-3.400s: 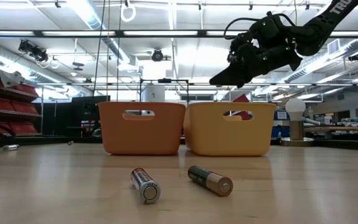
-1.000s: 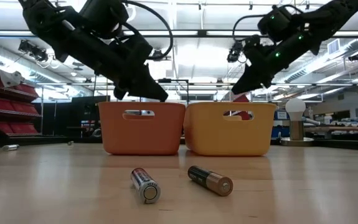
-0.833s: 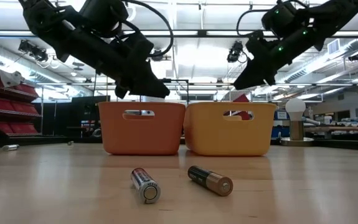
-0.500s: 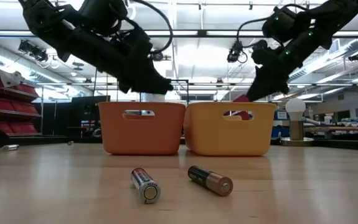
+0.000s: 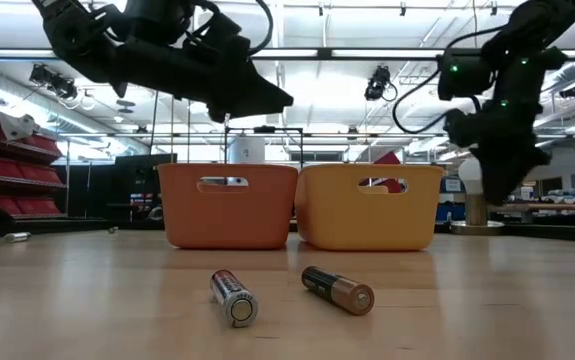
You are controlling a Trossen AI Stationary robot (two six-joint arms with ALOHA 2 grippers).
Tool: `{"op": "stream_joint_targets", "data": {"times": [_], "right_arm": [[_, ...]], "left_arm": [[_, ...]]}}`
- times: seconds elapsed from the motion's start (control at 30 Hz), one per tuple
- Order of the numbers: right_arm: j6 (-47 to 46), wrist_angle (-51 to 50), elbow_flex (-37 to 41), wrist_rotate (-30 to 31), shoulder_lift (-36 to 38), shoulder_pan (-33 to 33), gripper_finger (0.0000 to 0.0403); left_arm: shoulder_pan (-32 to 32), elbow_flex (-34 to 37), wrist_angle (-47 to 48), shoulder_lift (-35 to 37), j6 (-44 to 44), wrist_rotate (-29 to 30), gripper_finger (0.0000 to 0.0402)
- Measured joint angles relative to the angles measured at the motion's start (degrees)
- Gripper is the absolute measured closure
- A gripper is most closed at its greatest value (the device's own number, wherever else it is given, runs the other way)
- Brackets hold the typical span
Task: Sort batteries
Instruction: Put the black battery into the orange bin
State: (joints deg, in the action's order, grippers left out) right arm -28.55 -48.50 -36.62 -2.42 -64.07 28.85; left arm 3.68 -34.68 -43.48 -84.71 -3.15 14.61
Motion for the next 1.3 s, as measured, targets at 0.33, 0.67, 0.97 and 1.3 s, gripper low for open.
{"op": "stream_joint_targets", "data": {"times": [0.33, 0.67, 0.97, 1.3], "right_arm": [[-9.77, -18.94, 0.00, -0.05, 0.00, -5.39, 0.0296], [-16.76, -13.64, 4.47, -3.21, -0.48, -13.76, 0.0312], [-11.93, -11.99, 5.03, -5.42, -0.59, -17.41, 0.0325], [-8.94, -13.10, 5.03, -7.64, -0.91, -19.38, 0.0332]], "left_arm": [[1.59, 1.96, -3.03, 0.00, -0.83, -4.86, 0.0203], [1.58, 10.88, -18.73, 0.00, 1.23, -4.78, 0.0203], [1.58, 13.22, -23.36, 0.00, 2.11, -4.64, 0.0204], [1.58, 13.16, -24.02, 0.00, 2.05, -4.63, 0.0204]]}}
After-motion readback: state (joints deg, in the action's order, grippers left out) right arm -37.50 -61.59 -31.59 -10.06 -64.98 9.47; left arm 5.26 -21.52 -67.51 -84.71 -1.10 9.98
